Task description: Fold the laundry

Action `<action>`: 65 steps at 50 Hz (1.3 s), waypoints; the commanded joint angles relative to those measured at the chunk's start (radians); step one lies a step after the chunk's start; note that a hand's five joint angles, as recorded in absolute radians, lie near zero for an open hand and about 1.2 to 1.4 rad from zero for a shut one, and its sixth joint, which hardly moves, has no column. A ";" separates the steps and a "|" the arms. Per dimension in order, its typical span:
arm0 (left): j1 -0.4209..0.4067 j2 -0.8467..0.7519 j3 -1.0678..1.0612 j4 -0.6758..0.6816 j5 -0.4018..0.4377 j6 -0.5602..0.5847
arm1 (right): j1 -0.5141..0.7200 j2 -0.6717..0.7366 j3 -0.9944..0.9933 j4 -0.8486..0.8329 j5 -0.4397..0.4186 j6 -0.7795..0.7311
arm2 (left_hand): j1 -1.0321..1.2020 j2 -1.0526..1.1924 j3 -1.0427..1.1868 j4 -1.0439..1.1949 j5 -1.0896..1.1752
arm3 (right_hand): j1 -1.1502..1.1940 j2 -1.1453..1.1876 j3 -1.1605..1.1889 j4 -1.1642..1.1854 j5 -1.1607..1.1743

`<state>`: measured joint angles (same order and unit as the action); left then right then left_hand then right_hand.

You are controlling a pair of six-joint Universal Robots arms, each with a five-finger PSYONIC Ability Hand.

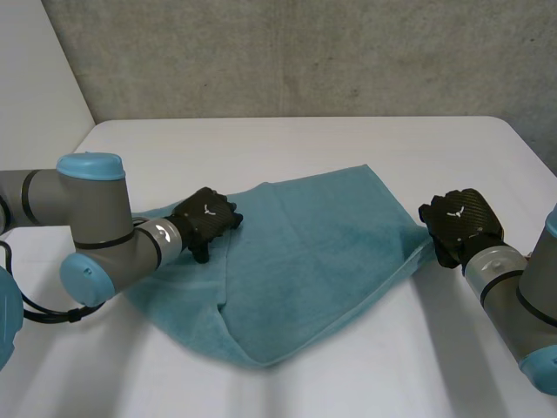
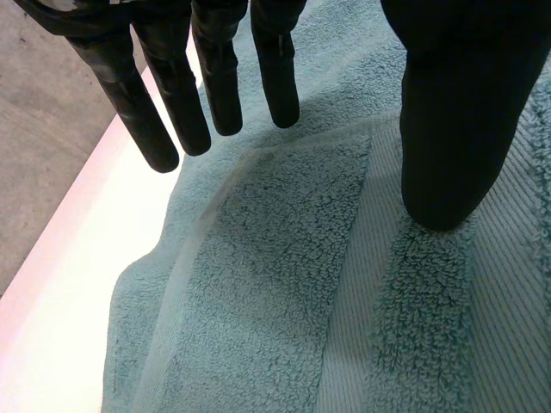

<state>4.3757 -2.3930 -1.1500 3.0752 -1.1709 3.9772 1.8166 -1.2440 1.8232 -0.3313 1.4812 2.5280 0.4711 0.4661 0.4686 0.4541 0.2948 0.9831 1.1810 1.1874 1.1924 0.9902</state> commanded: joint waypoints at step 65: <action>0.021 0.026 0.035 -0.153 0.022 0.200 | -0.003 0.008 -0.007 0.002 -0.001 -0.002 | -0.037 -0.032 -0.035 -0.020 -0.036 | 0.413 0.215 0.209 0.204 0.232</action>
<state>4.3981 -2.3637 -1.1153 2.9198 -1.1488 4.1803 1.8114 -1.2367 1.8146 -0.3298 1.4802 2.5264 0.4124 0.4026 0.4093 0.3894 0.2130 0.9831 1.1810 1.1874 1.1925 0.9902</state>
